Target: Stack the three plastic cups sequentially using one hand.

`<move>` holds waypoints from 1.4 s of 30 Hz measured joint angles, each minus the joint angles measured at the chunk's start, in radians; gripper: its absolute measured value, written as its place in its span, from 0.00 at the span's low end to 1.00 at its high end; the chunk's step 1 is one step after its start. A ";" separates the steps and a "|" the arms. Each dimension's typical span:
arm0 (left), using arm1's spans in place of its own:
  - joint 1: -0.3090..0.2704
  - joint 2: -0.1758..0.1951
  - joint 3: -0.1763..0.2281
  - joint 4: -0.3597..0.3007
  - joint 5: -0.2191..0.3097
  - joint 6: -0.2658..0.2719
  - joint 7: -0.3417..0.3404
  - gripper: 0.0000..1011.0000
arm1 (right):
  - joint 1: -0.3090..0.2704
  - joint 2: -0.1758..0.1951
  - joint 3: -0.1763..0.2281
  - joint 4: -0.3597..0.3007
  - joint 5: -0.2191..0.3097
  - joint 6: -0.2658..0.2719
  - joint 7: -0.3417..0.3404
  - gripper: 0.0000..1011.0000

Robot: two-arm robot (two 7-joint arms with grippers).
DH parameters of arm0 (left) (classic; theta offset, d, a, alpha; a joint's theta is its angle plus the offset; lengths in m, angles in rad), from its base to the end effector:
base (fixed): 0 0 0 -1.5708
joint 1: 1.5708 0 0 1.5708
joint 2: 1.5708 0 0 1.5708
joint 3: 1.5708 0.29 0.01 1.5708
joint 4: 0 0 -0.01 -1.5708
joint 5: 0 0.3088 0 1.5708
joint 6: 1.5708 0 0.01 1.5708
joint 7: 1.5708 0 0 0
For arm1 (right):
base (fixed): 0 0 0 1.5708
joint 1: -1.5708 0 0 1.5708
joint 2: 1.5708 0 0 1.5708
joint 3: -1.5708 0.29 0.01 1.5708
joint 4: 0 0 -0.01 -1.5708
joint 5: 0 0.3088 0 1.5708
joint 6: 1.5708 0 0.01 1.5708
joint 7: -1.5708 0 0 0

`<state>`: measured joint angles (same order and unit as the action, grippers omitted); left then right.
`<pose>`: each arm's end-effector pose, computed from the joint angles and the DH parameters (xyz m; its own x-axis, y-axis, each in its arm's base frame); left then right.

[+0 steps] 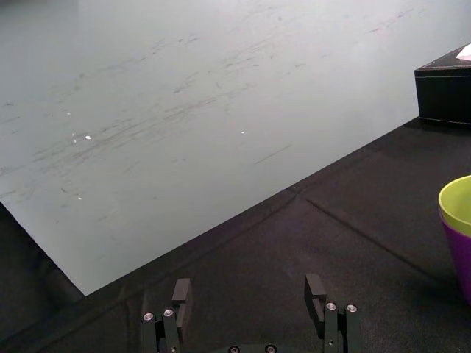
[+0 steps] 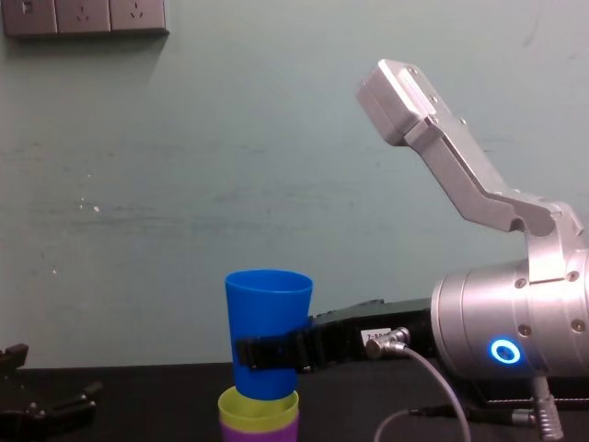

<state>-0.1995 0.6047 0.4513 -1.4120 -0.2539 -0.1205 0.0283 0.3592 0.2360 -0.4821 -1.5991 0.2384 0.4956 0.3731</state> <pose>0.3581 0.0827 -0.3023 0.2922 0.8803 0.3738 -0.9553 0.2872 0.0703 0.3851 0.0797 -0.2006 0.7293 -0.6834 0.0329 0.6628 0.6937 -0.2819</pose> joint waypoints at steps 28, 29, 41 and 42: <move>0.000 0.000 0.000 0.000 0.000 0.000 0.000 0.99 | 0.040 -0.004 -0.033 0.068 -0.002 -0.040 -0.012 0.68; 0.000 0.000 0.000 0.000 0.000 0.000 0.000 0.99 | 0.041 -0.005 -0.033 0.071 -0.002 -0.042 -0.012 0.68; 0.000 0.000 0.000 0.000 0.000 0.000 0.000 0.99 | 0.070 -0.023 -0.042 0.116 -0.016 -0.063 -0.012 0.68; 0.000 0.000 0.000 0.000 0.000 0.000 0.000 0.99 | 0.071 -0.024 -0.042 0.119 -0.017 -0.065 -0.012 0.68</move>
<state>-0.1995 0.6047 0.4514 -1.4120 -0.2539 -0.1205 0.0283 0.4305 0.2119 -0.5240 -1.4801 0.2218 0.4310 0.3607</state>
